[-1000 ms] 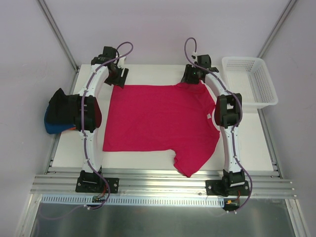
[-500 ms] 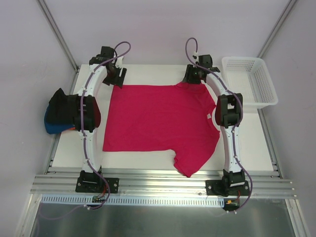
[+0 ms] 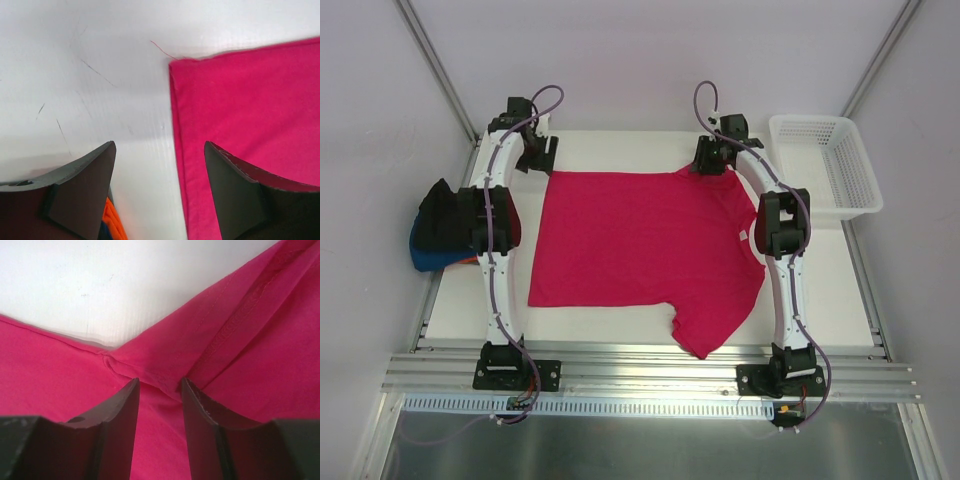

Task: Fold and stack the t-shirts
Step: Grap the side of the flattened tshirt furthest away from the robot with both arms

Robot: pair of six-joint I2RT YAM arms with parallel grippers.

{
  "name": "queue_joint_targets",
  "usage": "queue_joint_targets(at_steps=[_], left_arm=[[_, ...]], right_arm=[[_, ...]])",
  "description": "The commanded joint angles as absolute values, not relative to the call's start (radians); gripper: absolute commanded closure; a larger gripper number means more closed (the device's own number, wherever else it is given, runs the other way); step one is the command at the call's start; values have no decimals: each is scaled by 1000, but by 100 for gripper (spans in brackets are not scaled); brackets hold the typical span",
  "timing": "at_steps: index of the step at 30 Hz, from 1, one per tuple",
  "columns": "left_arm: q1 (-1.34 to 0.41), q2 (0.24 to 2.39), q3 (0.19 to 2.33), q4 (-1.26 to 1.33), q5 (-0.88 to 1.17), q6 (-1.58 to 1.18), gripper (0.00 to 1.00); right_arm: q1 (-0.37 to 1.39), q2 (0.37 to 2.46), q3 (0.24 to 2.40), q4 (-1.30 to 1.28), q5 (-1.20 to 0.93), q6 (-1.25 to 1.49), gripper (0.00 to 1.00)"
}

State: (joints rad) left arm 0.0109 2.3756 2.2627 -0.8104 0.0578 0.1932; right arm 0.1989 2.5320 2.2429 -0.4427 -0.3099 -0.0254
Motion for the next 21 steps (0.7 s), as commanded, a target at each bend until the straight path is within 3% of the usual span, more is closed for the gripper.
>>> queue_joint_targets(at_steps=[1, 3, 10, 18, 21], left_arm=[[26, 2427, 2339, -799, 121, 204, 28], [26, 2462, 2378, -792, 141, 209, 28], [26, 2514, 2414, -772, 184, 232, 23], [26, 2577, 2476, -752, 229, 218, 21], [25, 2597, 2490, -744, 244, 224, 27]], right_arm=[[204, 2525, 2243, -443, -347, -18, 60], [204, 2528, 2247, -445, -351, -15, 63], [206, 2510, 2244, -433, -356, -23, 99], [207, 2485, 2232, -431, -351, -26, 100], [207, 2476, 2223, -436, -350, -28, 99]])
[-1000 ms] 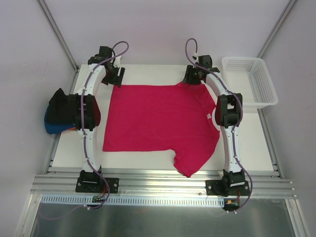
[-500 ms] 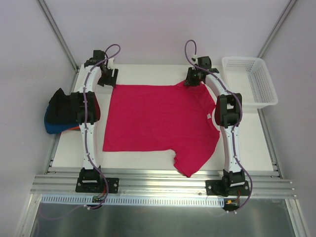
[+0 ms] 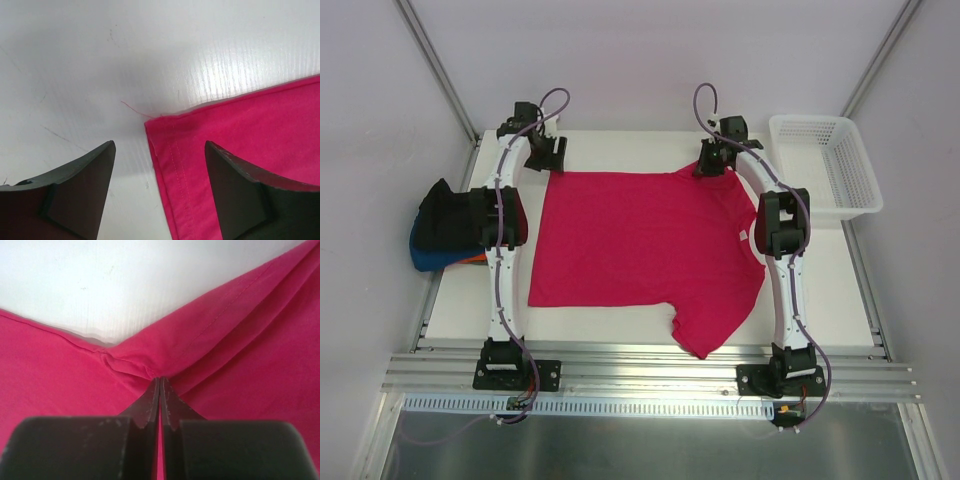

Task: Fold and stack the t-shirts
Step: Grap the side of the flattened tshirt furthest away from the robot with both arms

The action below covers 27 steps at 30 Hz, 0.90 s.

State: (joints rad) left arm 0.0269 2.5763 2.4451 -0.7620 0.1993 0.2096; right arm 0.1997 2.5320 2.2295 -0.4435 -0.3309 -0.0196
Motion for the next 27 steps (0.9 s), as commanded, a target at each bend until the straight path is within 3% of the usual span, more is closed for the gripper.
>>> queue_joint_targets(at_steps=[1, 4, 9, 18, 21, 22, 27], left_arm=[[25, 2603, 2490, -742, 248, 225, 29], [21, 2620, 2491, -742, 256, 222, 35], [15, 2637, 2497, -735, 256, 235, 53], [8, 2654, 2522, -701, 219, 265, 65], [2, 2657, 2528, -698, 230, 282, 88], [3, 2658, 2531, -696, 232, 284, 100], [3, 2652, 2534, -698, 248, 290, 100]], right_arm=[[207, 2476, 2221, -436, -348, -28, 100], [206, 2470, 2218, -440, -345, -29, 99], [204, 2471, 2218, -440, -345, -31, 99], [201, 2467, 2206, -443, -350, -34, 100], [199, 2467, 2201, -443, -347, -38, 100], [198, 2467, 2203, -442, -345, -41, 100], [195, 2465, 2200, -439, -336, -41, 100]])
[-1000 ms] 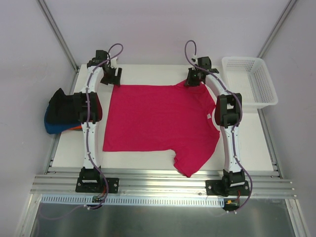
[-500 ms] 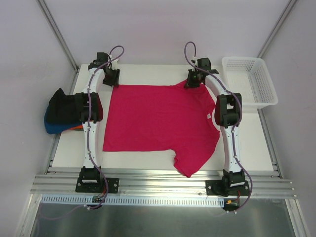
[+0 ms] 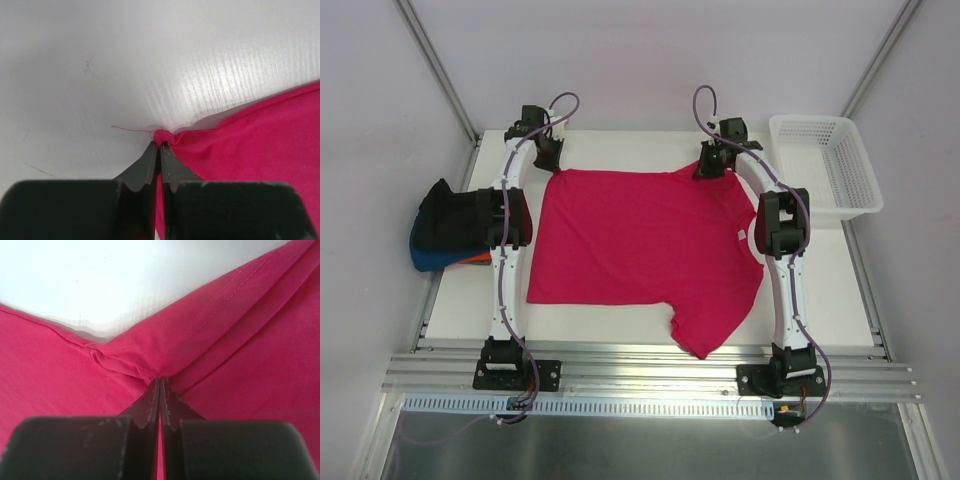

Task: Fold and stack the t-shirts
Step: Grap the side of the flattened tshirt furthest away from the robot with both arms

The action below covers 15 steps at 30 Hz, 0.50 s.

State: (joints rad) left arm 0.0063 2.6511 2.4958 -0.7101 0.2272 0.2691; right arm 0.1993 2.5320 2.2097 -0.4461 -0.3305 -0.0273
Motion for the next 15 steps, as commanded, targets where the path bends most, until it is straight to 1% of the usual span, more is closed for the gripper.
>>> queue_joint_targets(at_steps=[1, 10, 15], left_arm=[[3, 2648, 2525, -696, 249, 290, 100], [3, 2511, 2438, -701, 242, 270, 100], [12, 2471, 2434, -703, 281, 273, 99]], right_arm=[[195, 2458, 2203, -437, -339, -41, 100], [176, 2369, 2207, -440, -319, -41, 100], [170, 2312, 2197, -445, -319, -48, 100]])
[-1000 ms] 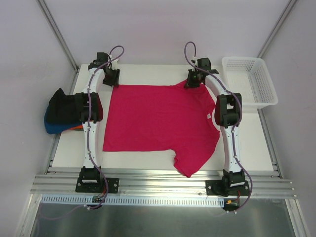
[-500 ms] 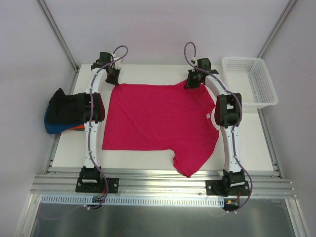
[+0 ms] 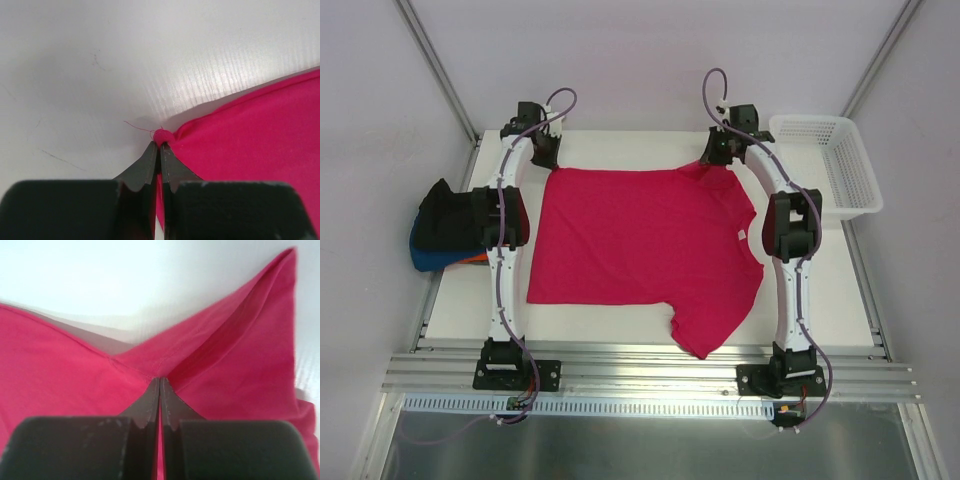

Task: Fold and stack the t-shirts
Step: Grap the side of the flattened tshirt furthest away from the robot with both arms, then fold the flattened tshirt in 1/3 of the way

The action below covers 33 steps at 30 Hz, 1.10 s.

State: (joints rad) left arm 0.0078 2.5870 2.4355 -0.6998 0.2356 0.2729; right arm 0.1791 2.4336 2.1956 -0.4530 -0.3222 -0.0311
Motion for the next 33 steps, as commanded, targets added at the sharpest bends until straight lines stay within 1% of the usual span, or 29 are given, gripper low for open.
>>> queue_joint_targets(at_steps=[1, 6, 11, 14, 18, 24, 33], left_arm=[[11, 2461, 2434, -704, 300, 272, 100], [12, 2427, 2421, -713, 333, 259, 100], [14, 2373, 2389, -718, 359, 267, 96], [14, 2330, 2332, -718, 371, 268, 94], [14, 2273, 2231, -718, 388, 268, 92], [18, 2214, 2123, -719, 448, 249, 91], [29, 2186, 2079, -719, 485, 245, 91]], right_arm=[[170, 2304, 2189, -445, -319, -48, 100], [172, 2238, 2169, -457, -328, -48, 100], [181, 2181, 2141, -482, -318, -58, 100], [193, 2143, 2112, -506, -282, -78, 100], [213, 2082, 2028, -535, -226, -107, 100], [253, 2016, 1931, -563, -203, -137, 100], [316, 1953, 1818, -604, -184, -140, 100]])
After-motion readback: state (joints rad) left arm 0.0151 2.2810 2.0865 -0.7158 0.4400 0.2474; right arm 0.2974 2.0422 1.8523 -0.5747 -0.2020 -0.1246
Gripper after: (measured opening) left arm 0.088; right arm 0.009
